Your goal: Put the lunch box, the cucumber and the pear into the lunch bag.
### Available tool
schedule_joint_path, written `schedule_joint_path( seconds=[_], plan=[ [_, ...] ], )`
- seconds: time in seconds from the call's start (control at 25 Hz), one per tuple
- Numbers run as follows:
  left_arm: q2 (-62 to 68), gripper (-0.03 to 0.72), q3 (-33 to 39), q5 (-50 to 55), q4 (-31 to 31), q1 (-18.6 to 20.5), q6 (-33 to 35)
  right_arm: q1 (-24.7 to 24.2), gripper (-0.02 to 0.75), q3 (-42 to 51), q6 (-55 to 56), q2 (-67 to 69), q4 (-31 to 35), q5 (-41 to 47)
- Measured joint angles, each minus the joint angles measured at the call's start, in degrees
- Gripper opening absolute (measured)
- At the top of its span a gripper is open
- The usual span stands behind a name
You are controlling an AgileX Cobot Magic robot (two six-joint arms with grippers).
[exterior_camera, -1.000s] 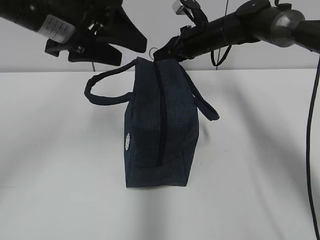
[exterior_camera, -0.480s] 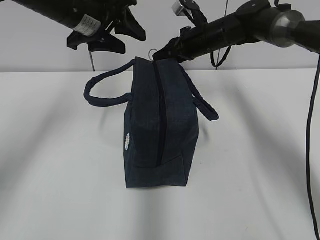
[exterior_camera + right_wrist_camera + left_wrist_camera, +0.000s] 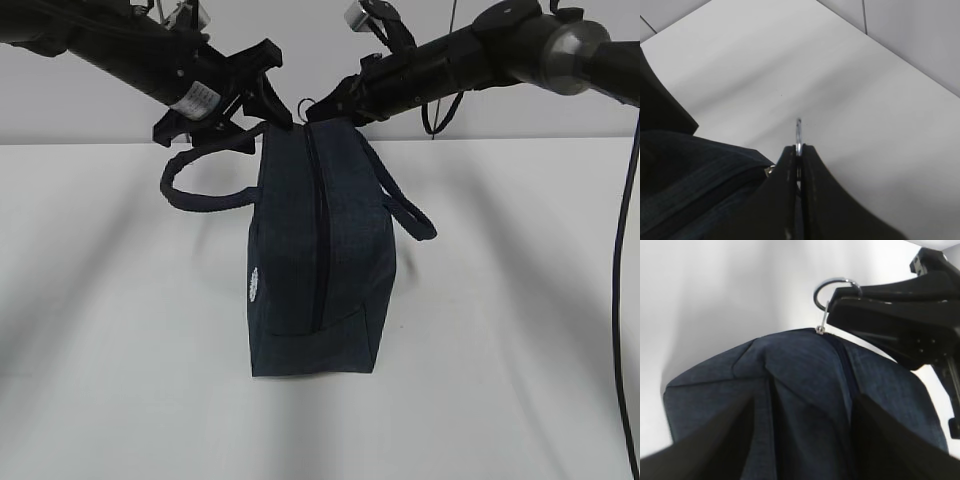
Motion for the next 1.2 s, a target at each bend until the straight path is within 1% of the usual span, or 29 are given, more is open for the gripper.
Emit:
schedule_joint_path(
  seconds=[0.08,0.12,0.2,0.28,0.32,0.36,0.44,0.56,0.84,0.96,1.12,1.2],
  plan=[
    [0.35,0.4,-0.06,-0.07,-0.33,0.0,0.01,0.0,-0.016,0.0,0.0,0.03,0.0,0.0],
    [0.58,0.37,-0.06,-0.3,-0.59,0.0,0.01,0.0,-0.016,0.0,0.0,0.03,0.0,0.0],
    [0.99,0.274,-0.1,-0.43,-1.57,0.0,0.21,0.0,-0.016,0.0,0.0,0.12,0.0,0.0],
    [1.58,0.128,-0.12,-0.16,-2.93,0.0,1.26,0.0,-0.016,0.0,0.0,0.12,-0.1,0.0],
    [1.72,0.067,-0.12,0.04,-3.62,0.0,2.0,0.0,-0.016,0.0,0.0,0.12,-0.1,0.0],
    [1.88,0.042,-0.12,0.11,-4.12,0.0,2.65,0.0,-0.016,0.0,0.0,0.12,-0.1,-0.1],
    [1.92,0.026,-0.12,0.24,-4.53,0.0,3.11,0.0,-0.016,0.0,0.0,0.12,-0.1,-0.31],
    [1.6,0.025,-0.12,0.92,-4.93,0.0,3.79,0.0,-0.016,0.0,0.0,0.12,-0.5,-0.8],
    [-0.42,0.023,-0.06,3.39,-5.96,0.0,7.29,0.0,-0.016,0.0,0.78,0.12,-5.0,-1.22],
    [-1.54,0.022,-0.02,3.94,-5.66,0.0,7.81,0.1,-0.016,-0.09,2.65,0.12,-7.36,-0.82],
    [-2.71,0.021,-0.02,4.38,-5.42,0.0,8.22,0.18,-0.016,-0.09,6.57,0.12,-12.61,-0.21],
    [-2.77,0.022,-0.02,4.45,-5.23,0.0,8.34,0.22,-0.016,-0.35,7.98,0.02,-14.11,0.46]
  ],
)
